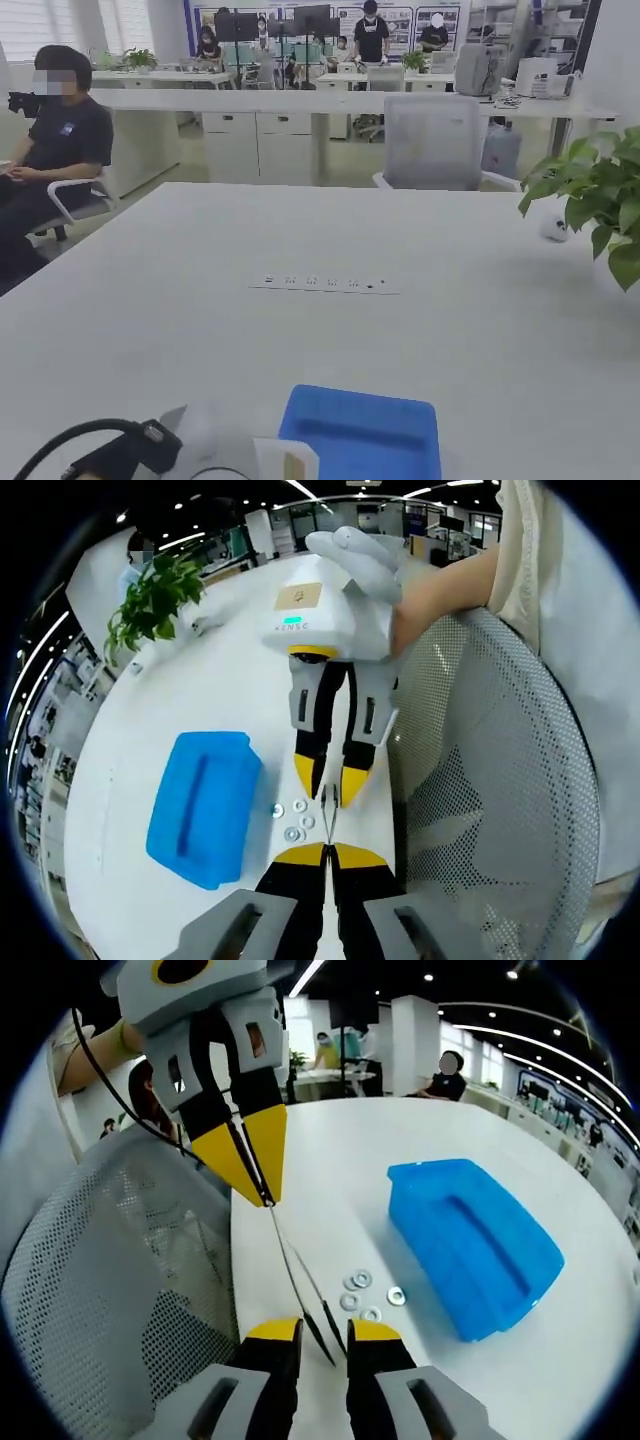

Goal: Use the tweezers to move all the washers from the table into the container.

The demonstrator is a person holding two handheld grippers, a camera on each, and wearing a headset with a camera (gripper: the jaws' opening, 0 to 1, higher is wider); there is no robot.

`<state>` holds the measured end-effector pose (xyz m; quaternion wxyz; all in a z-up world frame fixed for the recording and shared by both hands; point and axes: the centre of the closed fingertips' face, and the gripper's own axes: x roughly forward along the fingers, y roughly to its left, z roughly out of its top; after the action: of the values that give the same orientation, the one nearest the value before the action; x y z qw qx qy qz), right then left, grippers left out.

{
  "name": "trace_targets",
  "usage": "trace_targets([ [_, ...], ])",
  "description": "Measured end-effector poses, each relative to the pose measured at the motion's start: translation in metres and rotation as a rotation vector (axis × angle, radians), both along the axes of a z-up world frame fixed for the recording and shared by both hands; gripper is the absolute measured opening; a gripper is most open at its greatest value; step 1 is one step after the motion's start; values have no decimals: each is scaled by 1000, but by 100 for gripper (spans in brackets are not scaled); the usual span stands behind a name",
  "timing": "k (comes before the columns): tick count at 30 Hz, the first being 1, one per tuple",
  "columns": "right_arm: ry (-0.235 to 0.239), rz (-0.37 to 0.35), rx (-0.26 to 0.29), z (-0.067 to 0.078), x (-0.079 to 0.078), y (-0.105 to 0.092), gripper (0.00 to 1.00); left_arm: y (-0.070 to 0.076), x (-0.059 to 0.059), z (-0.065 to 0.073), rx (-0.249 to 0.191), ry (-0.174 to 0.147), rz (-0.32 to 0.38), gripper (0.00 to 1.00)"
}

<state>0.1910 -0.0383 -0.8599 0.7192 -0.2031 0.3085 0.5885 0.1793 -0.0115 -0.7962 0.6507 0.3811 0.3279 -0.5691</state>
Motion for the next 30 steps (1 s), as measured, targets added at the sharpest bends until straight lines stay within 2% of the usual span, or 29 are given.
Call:
trace_targets([
  [3,5,28,28,4,-5,5,9,-5,0,6,-15,4,-5,0],
  [6,-8,47,40,7,-7,9,10,-7,0,7,-13,7,-14,0],
  [11,-18,54,34,6,-6,9,8,-9,-1,10,-11,10,-26,0],
  [18,-17,55,65,11,-3,18,8,-13,1,20,-10,-4,-50,0],
  [26,-65,61,74,15,9,27,7,-15,8,24,18,-25,-81,0],
  [30,-69,57,86,15,14,30,8,-14,13,25,34,-31,-86,0],
])
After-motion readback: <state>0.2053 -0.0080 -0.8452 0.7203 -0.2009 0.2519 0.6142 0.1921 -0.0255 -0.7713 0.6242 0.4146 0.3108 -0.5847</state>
